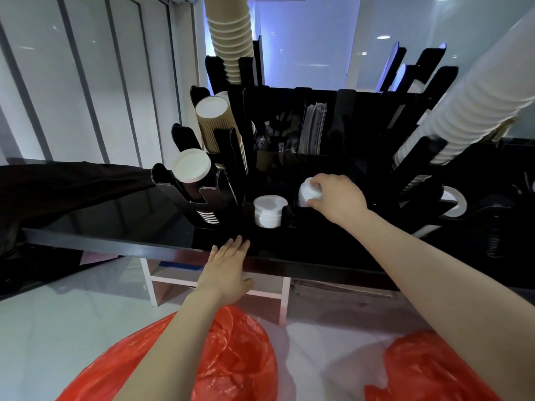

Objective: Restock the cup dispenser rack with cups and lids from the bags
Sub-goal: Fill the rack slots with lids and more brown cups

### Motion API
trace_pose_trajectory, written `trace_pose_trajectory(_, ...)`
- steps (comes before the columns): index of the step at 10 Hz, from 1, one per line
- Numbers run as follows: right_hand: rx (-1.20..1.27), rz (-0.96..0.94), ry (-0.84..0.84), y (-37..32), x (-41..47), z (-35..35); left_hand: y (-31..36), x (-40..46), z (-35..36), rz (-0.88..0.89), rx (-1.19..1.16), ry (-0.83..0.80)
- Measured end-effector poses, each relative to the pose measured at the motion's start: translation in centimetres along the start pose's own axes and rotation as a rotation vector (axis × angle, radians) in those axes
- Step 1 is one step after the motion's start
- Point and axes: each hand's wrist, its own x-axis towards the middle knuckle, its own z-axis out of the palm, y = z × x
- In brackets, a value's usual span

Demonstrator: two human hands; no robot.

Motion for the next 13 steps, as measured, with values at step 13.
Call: trace_pose_trajectory(13, -0.209, -0.359, -0.002, -5.5, 0.6, 6.1, -0.1, 0.0, 0.4, 0.010, 0.016, 0.053)
